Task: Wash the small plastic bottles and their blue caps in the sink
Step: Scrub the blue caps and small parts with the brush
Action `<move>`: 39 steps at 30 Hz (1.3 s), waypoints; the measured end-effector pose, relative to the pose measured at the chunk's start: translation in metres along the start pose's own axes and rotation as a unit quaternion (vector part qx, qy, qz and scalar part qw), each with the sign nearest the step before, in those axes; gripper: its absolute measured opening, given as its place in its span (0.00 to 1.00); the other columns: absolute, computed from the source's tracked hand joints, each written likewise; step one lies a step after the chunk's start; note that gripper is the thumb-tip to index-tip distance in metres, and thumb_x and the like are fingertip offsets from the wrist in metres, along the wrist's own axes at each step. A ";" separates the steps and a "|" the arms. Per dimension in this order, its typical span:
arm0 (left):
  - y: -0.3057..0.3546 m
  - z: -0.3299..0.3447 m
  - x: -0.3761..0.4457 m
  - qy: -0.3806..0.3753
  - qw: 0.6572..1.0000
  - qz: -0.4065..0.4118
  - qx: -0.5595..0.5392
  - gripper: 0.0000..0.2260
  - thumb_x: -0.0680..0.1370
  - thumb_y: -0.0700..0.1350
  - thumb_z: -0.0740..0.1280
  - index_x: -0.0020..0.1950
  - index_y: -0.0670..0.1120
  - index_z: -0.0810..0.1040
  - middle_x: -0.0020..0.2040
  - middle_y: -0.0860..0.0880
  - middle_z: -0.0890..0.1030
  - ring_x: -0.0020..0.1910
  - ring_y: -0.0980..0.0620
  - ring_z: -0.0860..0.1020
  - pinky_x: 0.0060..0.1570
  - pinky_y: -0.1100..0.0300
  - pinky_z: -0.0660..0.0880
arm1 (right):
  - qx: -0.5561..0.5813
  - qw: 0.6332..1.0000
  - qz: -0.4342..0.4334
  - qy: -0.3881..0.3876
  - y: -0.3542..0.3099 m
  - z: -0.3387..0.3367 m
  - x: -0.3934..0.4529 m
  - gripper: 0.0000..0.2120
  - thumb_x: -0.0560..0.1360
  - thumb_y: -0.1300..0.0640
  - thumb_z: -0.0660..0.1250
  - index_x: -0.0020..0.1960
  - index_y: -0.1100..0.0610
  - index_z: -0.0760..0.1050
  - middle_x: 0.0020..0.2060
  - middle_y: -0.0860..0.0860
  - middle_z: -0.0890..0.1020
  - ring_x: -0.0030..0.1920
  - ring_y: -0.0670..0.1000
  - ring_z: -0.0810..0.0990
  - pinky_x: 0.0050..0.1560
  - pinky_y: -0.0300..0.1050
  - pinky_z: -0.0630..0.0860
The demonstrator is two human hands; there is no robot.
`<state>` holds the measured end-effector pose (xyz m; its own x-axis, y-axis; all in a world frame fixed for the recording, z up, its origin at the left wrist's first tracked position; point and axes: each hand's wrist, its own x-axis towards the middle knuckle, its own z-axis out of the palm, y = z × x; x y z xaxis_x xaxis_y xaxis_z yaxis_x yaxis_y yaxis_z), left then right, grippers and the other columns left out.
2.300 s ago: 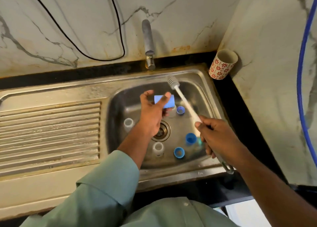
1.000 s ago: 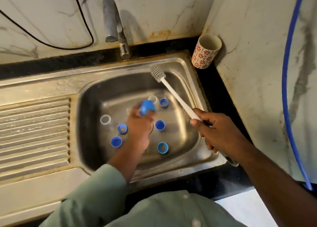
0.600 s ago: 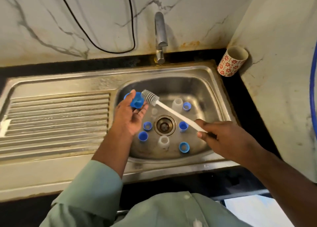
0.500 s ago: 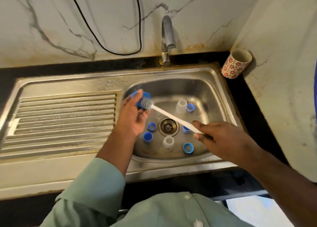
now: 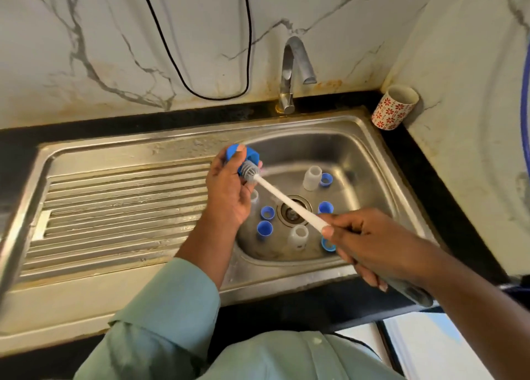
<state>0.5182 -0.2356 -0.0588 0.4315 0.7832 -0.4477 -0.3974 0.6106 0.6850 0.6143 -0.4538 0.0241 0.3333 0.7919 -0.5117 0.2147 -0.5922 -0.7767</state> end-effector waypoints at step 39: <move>-0.005 0.051 -0.016 -0.175 0.984 -0.043 -0.001 0.25 0.76 0.51 0.64 0.71 0.44 0.70 0.61 0.42 0.77 0.64 0.44 0.74 0.64 0.38 0.71 | 0.267 0.957 0.005 -0.117 0.036 -0.071 0.009 0.14 0.80 0.51 0.60 0.61 0.51 0.79 0.30 0.54 0.71 0.19 0.47 0.65 0.19 0.36 0.64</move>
<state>0.5543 -0.2575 -0.0255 0.7160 0.6402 -0.2784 -0.3489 0.6735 0.6517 0.6903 -0.4789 0.0182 0.1044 0.8357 -0.5392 -0.3078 -0.4884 -0.8165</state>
